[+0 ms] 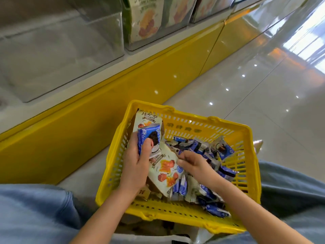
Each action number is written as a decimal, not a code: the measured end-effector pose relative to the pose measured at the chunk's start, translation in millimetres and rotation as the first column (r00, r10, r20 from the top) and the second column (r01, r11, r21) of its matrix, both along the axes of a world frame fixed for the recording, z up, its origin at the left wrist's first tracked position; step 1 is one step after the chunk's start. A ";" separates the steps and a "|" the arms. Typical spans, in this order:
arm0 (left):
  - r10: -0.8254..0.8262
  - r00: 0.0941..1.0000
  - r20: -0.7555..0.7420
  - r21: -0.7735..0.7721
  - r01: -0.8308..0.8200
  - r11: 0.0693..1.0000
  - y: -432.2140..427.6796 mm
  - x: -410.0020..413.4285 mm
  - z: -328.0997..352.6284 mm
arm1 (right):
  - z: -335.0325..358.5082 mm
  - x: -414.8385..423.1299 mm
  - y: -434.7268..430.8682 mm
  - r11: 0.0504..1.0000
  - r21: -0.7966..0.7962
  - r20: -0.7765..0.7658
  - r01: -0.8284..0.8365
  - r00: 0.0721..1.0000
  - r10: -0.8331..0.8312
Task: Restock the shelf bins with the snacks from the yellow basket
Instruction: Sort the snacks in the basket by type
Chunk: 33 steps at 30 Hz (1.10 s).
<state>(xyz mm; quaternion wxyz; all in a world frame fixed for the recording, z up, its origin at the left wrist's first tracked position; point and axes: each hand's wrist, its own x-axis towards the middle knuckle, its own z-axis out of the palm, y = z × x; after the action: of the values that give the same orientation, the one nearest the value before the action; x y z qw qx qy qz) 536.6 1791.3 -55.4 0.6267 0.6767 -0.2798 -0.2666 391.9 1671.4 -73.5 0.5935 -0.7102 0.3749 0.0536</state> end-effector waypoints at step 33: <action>-0.120 0.975 -0.185 0.163 0.151 0.975 14.4 10.6 -23.4 | -106.7 -37.6 -30.2 0.794 -0.244 -0.767 -0.557 0.612 0.193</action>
<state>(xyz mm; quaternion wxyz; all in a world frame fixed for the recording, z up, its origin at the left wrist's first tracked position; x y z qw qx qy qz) 547.1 1805.7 -78.9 0.5668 0.6828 -0.2449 -0.3906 354.3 1641.3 -180.1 0.1902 -0.8163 0.4111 0.3585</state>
